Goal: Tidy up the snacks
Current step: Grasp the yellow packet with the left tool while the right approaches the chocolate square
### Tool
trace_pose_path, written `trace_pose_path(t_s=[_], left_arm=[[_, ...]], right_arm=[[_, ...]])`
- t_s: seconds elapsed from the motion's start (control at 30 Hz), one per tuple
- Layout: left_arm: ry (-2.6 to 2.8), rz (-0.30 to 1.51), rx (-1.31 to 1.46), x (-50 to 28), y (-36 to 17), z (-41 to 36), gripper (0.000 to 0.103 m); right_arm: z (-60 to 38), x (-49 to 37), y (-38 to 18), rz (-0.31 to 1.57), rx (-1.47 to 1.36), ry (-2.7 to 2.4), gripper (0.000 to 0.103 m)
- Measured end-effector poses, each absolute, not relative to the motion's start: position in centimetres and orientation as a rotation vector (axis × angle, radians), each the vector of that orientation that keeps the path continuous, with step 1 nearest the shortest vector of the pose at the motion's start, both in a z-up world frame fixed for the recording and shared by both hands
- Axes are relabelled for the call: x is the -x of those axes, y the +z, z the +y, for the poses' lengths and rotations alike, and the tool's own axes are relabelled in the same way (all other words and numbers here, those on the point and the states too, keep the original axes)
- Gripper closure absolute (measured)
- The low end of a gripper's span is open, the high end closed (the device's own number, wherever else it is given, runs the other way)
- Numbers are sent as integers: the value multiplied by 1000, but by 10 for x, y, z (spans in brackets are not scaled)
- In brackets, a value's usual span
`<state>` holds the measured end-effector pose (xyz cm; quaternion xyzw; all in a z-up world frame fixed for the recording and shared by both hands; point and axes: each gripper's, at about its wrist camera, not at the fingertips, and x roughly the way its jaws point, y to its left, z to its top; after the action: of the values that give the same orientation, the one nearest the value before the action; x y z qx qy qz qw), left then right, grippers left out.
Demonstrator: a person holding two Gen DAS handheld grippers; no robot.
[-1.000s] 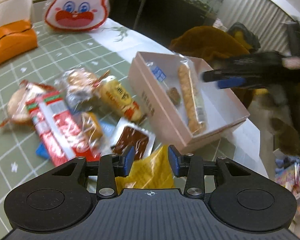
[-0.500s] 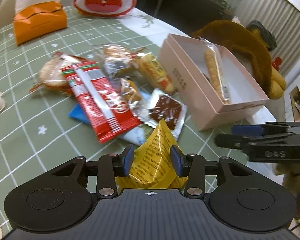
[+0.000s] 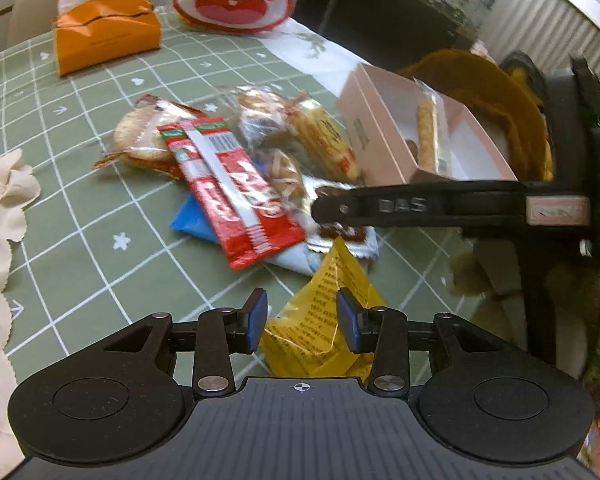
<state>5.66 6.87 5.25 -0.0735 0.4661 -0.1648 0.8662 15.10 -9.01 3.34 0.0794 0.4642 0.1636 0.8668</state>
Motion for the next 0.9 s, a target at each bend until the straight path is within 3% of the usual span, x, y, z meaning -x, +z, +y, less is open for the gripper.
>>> trace_pose_path(t_s=[0.07,0.13,0.5,0.53,0.63,0.9], left_arm=[[-378,988,137,-53,52,63,60],[-411,1000,119,-49,51,56,60],[-442,1023,39,-35,42,35,60],[-432,1021,29,-34,41,34,59],[-390,1007,-13,-31,41,33,55],[-306,985,55,-27,46,50,59]], right_arm=[[-87,-145,37,958,-105,340,69],[-94,-137,40,968,-95,372,77],[-157,-88,41,984,-79,248,80],[-159,-87,44,975,-93,252,74],[-154,-92,51,955,-145,259,36],[-97,-137,33,1000,-219,243,30]])
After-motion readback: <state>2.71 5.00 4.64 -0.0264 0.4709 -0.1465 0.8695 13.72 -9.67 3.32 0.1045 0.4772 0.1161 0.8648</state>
